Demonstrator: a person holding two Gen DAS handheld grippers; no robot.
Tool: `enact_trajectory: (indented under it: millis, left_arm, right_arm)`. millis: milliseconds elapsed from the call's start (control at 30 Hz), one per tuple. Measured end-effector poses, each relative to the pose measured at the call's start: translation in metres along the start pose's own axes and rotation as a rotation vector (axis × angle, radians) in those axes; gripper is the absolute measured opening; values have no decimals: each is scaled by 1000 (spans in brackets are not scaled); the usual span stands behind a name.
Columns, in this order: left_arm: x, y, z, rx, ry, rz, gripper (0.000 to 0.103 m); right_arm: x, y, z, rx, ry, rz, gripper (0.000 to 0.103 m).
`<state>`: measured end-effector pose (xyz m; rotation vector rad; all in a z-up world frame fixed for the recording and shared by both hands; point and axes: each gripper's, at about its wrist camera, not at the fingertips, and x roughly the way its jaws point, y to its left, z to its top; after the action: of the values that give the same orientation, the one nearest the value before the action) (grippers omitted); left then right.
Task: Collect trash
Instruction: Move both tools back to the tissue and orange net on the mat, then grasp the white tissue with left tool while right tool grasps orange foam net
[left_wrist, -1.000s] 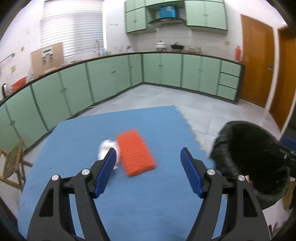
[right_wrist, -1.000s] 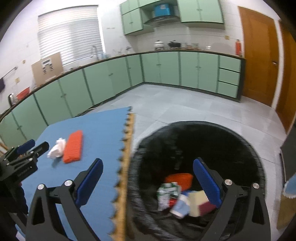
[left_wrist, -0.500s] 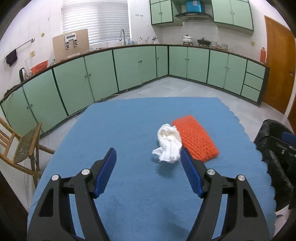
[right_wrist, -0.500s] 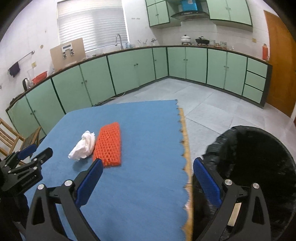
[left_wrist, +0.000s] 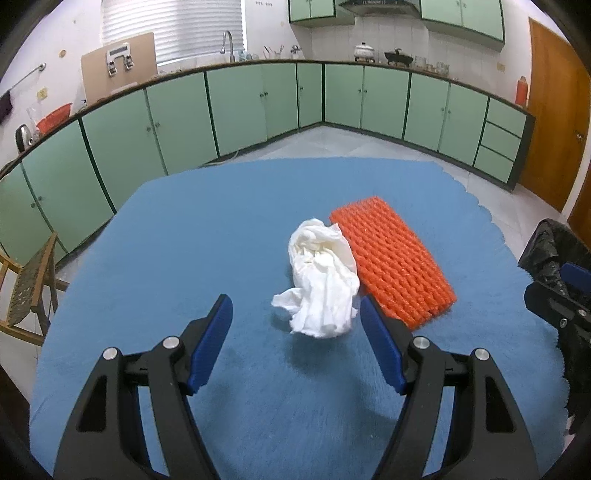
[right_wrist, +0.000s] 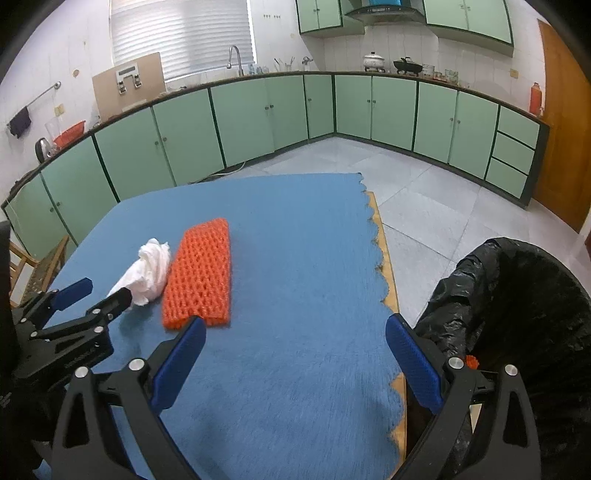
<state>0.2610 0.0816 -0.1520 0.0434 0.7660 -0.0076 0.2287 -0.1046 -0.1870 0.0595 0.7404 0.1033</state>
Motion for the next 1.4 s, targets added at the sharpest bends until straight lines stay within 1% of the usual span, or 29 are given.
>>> enact_trajectory:
  millis: [100, 167, 200, 233, 267, 300, 333, 400, 500, 600, 667, 767, 967, 1167, 1233, 1267, 1333, 1367, 1400]
  left_arm:
    - [15, -2, 0, 2, 46, 4, 68]
    - [23, -2, 0, -2, 83, -2, 62]
    - [26, 0, 0, -7, 94, -12, 55]
    - [28, 1, 1, -13, 104, -22, 42]
    - [30, 2, 2, -18, 112, -37, 35]
    - [30, 3, 3, -19, 114, -53, 24]
    - [30, 3, 3, -18, 111, -60, 17]
    - [28, 4, 4, -18, 106, -70, 11]
    - [21, 14, 5, -41, 86, -66, 8]
    - [12, 26, 6, -73, 64, -48, 8]
    - [7, 36, 6, -88, 55, -29, 7]
    - [0, 53, 1, -101, 45, 22, 8]
    - [-3, 75, -5, -127, 54, 74, 7]
    - [-5, 82, -5, -130, 51, 86, 7]
    - [-2, 82, -6, -132, 52, 86, 8]
    - [-2, 82, -6, -133, 53, 86, 8]
    - [0, 77, -7, -136, 56, 86, 8]
    - [0, 76, -7, -137, 57, 85, 8]
    - [-1, 76, -8, -139, 56, 84, 8]
  right_arm:
    - [6, 1, 3, -6, 3, -2, 96]
    - [9, 1, 5, -11, 4, -1, 96]
    - [10, 2, 5, -14, 5, 0, 96]
    - [11, 2, 5, -17, 5, 1, 96]
    - [12, 3, 6, -22, 7, 3, 96]
    - [12, 4, 6, -24, 8, 6, 96]
    - [13, 5, 7, -26, 9, 8, 96]
    - [14, 9, 8, -30, 9, 16, 95]
    - [17, 18, 10, -44, 8, 29, 95]
    - [20, 30, 13, -58, 7, 41, 95]
    - [24, 38, 14, -64, 12, 54, 95]
    - [34, 52, 16, -80, 22, 69, 95]
    - [55, 75, 16, -83, 48, 77, 93]
    - [75, 87, 8, -89, 115, 72, 82]
    - [78, 90, 6, -92, 134, 79, 74]
    - [79, 90, 6, -96, 140, 83, 72]
    - [79, 93, 6, -107, 144, 91, 61]
    - [77, 91, 5, -110, 143, 95, 59]
    - [76, 91, 5, -112, 142, 99, 52]
